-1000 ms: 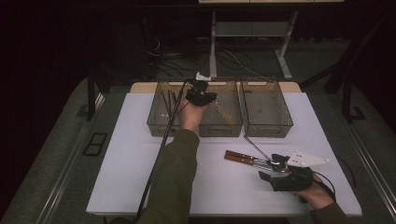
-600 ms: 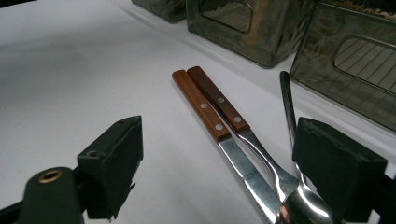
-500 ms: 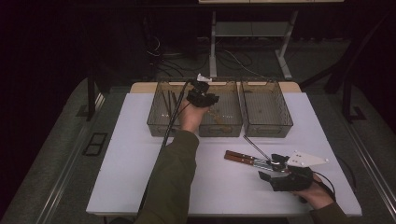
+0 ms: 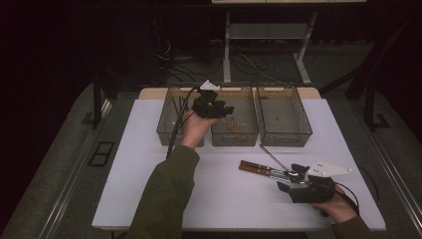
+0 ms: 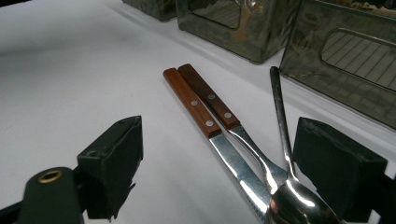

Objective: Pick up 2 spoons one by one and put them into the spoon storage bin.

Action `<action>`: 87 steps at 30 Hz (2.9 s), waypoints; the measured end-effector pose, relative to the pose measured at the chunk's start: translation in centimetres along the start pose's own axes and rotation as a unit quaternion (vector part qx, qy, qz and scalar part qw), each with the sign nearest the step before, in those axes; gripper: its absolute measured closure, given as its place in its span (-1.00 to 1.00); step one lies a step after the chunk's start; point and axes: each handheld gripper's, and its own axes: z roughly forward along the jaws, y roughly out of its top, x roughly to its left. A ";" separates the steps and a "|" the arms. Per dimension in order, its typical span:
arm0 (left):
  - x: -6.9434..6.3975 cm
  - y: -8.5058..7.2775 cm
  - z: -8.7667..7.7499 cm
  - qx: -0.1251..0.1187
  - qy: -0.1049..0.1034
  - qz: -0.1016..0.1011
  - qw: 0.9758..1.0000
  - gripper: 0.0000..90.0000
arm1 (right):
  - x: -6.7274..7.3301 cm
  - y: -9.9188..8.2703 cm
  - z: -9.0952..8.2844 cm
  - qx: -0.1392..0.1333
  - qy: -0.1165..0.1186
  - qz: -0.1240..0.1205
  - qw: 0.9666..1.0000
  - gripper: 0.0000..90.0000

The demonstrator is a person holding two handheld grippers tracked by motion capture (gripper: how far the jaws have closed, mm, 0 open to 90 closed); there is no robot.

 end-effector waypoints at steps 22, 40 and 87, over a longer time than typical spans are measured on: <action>-2.8 -6.4 -6.9 0.010 -0.038 0.048 0.998 -0.47 | -0.2 0.0 0.1 0.017 -0.005 0.014 1.000 -0.63; -3.5 -14.7 -10.9 0.018 -0.037 0.050 0.998 -0.72 | -0.5 0.7 0.0 0.044 -0.001 0.035 0.998 -0.63; -4.6 -18.2 -12.2 0.047 -0.072 0.048 0.995 -1.00 | -2.6 0.4 0.8 0.176 -0.020 0.017 0.984 1.00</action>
